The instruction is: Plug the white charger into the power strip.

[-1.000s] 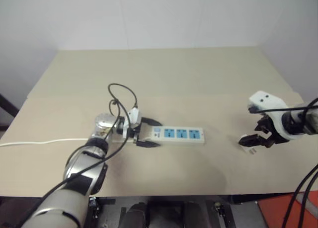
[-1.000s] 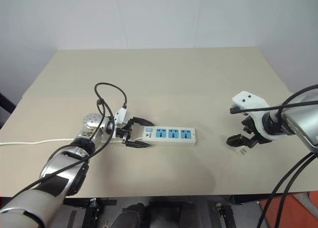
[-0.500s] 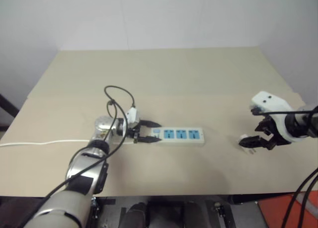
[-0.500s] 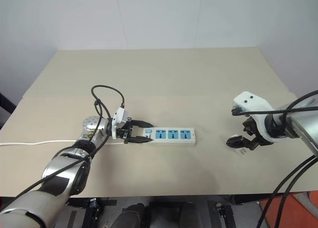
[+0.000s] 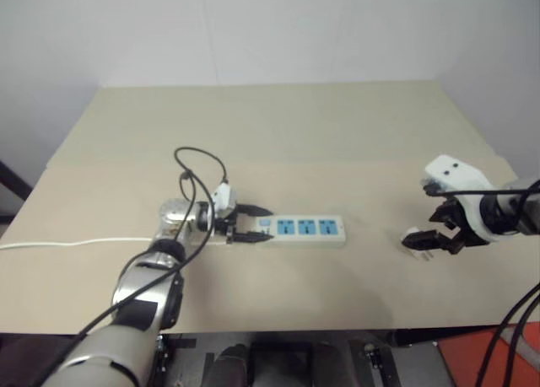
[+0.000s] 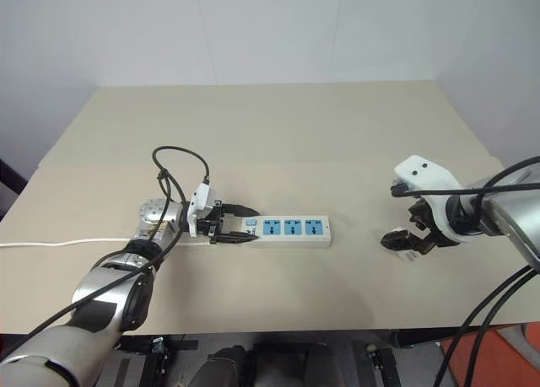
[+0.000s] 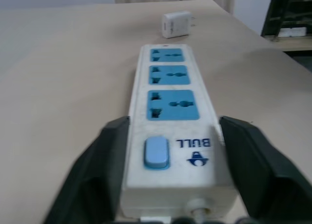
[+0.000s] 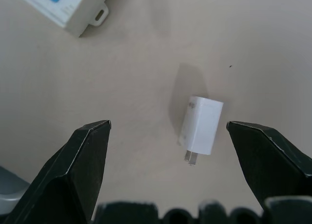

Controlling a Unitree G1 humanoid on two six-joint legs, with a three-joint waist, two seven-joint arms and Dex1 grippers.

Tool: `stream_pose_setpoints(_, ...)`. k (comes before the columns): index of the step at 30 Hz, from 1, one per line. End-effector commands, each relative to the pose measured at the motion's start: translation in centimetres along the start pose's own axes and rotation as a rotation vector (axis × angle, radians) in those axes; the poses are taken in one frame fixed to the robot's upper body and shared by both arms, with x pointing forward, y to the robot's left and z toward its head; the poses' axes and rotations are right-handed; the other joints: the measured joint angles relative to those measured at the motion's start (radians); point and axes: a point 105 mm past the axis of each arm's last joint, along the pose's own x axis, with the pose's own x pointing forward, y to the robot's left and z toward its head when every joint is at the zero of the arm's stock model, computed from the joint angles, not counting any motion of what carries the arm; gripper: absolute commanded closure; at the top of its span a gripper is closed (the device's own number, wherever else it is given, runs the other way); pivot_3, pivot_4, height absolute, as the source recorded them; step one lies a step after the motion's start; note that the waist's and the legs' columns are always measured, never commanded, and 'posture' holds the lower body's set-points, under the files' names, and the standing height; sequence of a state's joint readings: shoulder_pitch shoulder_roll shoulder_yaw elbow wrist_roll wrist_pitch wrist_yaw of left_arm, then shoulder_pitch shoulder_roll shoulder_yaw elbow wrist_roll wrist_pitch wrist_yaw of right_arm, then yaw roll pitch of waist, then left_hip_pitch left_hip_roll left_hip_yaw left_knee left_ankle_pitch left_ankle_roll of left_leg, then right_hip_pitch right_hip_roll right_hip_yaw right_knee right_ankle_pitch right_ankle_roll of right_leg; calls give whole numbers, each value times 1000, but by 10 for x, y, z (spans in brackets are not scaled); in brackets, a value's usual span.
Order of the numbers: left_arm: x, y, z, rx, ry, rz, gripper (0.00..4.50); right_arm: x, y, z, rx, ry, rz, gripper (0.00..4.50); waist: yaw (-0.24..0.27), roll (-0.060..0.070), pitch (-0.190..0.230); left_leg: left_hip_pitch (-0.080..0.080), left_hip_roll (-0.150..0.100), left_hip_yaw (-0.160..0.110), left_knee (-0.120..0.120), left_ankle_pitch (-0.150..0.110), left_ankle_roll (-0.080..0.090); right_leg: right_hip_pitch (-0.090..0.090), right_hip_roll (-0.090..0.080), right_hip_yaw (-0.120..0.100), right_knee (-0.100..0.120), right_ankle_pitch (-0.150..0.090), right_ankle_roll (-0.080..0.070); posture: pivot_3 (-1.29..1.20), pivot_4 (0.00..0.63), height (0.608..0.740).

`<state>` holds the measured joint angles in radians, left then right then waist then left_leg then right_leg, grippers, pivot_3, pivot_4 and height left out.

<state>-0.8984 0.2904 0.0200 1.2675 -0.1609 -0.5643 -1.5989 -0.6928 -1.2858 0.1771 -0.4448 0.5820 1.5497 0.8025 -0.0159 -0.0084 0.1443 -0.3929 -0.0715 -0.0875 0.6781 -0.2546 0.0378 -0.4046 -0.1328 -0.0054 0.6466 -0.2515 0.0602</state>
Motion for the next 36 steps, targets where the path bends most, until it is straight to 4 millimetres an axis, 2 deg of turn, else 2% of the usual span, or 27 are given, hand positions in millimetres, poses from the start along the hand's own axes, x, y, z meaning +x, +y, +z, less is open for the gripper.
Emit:
stream_pose_setpoints(1,-1,-1,-1,-5,-43,42,44,-8,-3,7,-19,-52,-36,0,0,0,0,0,0,0,0,0,0,0,0,0,0,0,0,0,150,740)
stream_pose_setpoints(7,-1,-1,6,20,-88,38,16,-7,-3,10,-24,-70,-33,0,2,0,0,0,0,1,0,0,0,-1,0,1,-1,0,0,0,150,740)
stream_pose_setpoints(14,0,-5,1,26,-68,21,16,-6,-4,16,-35,-92,-26,0,2,0,0,0,0,1,0,0,0,-1,0,1,0,0,0,0,150,740)
stream_pose_setpoints(25,1,-8,-5,0,-53,15,16,-9,-3,13,-42,-80,-29,0,1,0,0,0,0,2,0,0,0,-1,0,2,-1,0,0,0,150,740)
stream_pose_setpoints(31,2,-11,-10,-22,-37,8,1277,-7,-2,16,-46,-89,-25,0,2,0,0,0,0,2,0,0,0,-1,0,2,-1,0,0,0,150,740)
stream_pose_setpoints(36,3,-7,-9,-23,-33,23,1268,-7,-2,14,-38,-73,-27,0,2,0,0,0,0,2,0,0,0,-1,0,2,-1,0,0,0,150,740)
